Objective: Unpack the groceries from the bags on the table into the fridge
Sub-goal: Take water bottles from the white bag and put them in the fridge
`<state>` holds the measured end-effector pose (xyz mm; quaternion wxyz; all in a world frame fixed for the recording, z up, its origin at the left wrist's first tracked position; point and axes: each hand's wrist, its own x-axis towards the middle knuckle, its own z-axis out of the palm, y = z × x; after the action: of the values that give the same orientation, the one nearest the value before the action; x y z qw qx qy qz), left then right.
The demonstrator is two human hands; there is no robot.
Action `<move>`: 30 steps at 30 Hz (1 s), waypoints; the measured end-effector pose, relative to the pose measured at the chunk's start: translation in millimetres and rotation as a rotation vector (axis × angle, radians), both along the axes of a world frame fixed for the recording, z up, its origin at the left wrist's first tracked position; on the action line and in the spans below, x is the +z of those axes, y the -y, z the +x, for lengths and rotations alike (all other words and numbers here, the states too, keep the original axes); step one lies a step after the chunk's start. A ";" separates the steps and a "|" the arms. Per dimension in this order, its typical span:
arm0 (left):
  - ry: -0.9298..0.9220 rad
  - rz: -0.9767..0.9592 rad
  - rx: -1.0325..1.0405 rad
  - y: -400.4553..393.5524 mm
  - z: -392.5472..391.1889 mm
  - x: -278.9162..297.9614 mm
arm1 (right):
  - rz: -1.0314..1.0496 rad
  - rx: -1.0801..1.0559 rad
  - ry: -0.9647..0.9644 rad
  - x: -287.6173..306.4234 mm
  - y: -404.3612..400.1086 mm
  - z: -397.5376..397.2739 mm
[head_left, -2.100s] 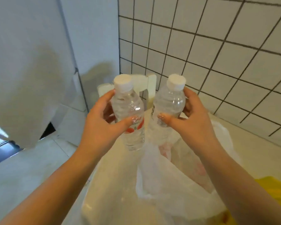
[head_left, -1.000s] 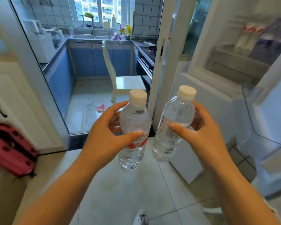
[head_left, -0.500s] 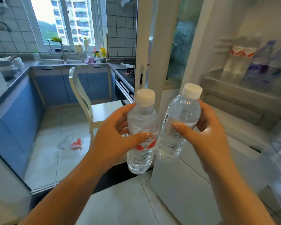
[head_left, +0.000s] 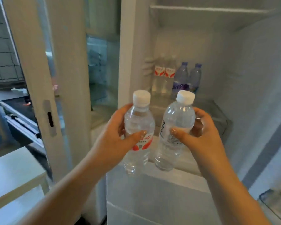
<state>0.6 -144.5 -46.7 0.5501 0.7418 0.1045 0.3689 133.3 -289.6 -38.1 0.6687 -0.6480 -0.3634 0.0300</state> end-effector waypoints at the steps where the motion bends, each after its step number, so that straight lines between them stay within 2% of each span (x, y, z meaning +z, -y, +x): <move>1: -0.006 0.016 -0.044 -12.4 17.4 5.5 | 0.021 -0.045 0.003 4.5 -7.5 10.4; 5: 0.015 0.026 -0.234 -45.6 79.7 20.2 | 0.074 -0.191 -0.007 16.3 -28.4 47.5; 13: 0.128 -0.069 -0.436 -67.7 188.2 47.3 | 0.085 -0.328 0.042 38.4 -53.8 124.1; 21: 0.208 -0.192 -0.374 -74.8 290.7 70.8 | 0.166 -0.327 0.056 63.2 -72.2 214.9; 30: 0.190 -0.162 -0.315 -75.2 403.0 76.9 | 0.255 -0.409 -0.024 59.2 -87.5 321.4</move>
<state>403.5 -69.2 30.2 0.6665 0.6641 -0.0359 0.3369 454.8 -202.1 21.1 0.7416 -0.6180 -0.2176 -0.1443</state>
